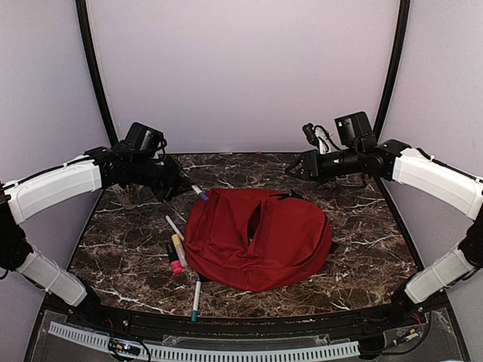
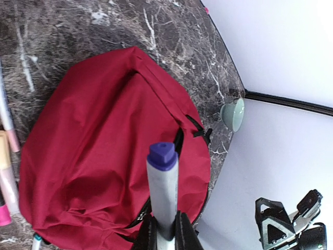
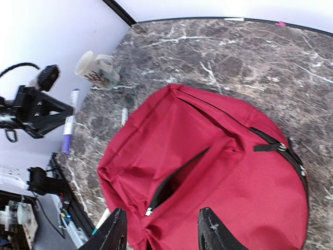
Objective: Pack the student bag
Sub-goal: Pass from the left arm to the right
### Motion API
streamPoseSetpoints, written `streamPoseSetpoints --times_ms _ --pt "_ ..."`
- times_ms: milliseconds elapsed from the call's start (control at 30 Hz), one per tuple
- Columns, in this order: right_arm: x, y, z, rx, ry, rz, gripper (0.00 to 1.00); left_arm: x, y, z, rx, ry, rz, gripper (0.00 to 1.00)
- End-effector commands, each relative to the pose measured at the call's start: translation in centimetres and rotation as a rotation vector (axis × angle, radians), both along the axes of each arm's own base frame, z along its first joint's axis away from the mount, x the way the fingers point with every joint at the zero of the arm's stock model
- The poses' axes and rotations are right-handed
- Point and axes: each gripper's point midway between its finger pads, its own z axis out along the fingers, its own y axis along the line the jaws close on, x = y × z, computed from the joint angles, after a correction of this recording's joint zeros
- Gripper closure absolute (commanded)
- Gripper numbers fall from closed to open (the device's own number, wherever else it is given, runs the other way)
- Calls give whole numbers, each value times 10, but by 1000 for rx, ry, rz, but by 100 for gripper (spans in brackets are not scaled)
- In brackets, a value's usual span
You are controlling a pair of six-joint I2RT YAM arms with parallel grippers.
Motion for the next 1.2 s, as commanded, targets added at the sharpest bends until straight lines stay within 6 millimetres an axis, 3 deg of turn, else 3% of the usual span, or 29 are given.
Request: streamPoseSetpoints --times_ms 0,100,133,367,567,900,1167 --pt "-5 22 26 151 1 61 52 35 -37 43 -123 -130 13 100" --pt "-7 31 27 196 44 90 52 58 -55 52 -150 -167 -2 100" --pt "-8 33 28 207 54 97 52 55 -70 55 -160 -174 -29 100" --pt "-6 40 28 218 97 118 52 74 -119 65 -214 -159 -58 100" --pt "0 42 24 174 106 115 51 78 -149 70 -195 -133 -94 100" --pt "18 43 19 75 86 59 47 71 -172 65 -198 -96 -120 100" --pt "27 64 15 42 83 85 50 71 -182 68 -199 -105 -140 100"
